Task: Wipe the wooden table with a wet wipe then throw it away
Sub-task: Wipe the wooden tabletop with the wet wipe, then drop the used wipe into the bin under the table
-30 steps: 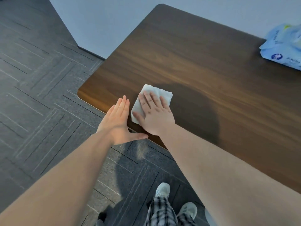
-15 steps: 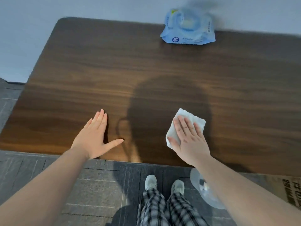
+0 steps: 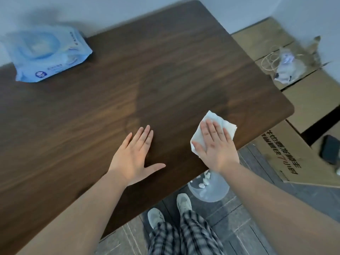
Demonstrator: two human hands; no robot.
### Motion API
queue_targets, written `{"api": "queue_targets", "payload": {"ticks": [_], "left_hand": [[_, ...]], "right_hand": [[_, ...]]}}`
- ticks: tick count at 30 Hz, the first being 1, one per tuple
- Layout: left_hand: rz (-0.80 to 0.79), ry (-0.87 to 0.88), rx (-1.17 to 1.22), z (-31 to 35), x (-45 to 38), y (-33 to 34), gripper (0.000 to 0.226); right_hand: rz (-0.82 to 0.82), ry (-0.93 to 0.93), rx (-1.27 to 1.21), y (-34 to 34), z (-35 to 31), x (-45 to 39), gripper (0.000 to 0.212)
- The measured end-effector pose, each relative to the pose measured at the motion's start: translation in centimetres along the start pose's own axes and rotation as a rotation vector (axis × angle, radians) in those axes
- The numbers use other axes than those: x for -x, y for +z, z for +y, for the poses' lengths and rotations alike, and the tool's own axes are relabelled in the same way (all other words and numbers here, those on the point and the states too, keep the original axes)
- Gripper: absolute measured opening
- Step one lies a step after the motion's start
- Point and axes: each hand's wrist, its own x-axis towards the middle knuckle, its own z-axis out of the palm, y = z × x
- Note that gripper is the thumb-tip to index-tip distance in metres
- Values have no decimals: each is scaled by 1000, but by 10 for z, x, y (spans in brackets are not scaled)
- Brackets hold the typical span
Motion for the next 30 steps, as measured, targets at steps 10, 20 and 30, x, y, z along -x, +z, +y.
{"api": "queue_targets", "payload": {"ticks": [10,20,30], "left_hand": [[81,278,-72,122,-141,-18,97],[46,451,-102,184,-189,-20,97],[120,468,-92,213,-204,-15,91]], "right_hand": [[112,247,-166,-4,96,-15,78],[434,159,-423,11,136,9,57],[65,500,-679,105,151,59,20]]}}
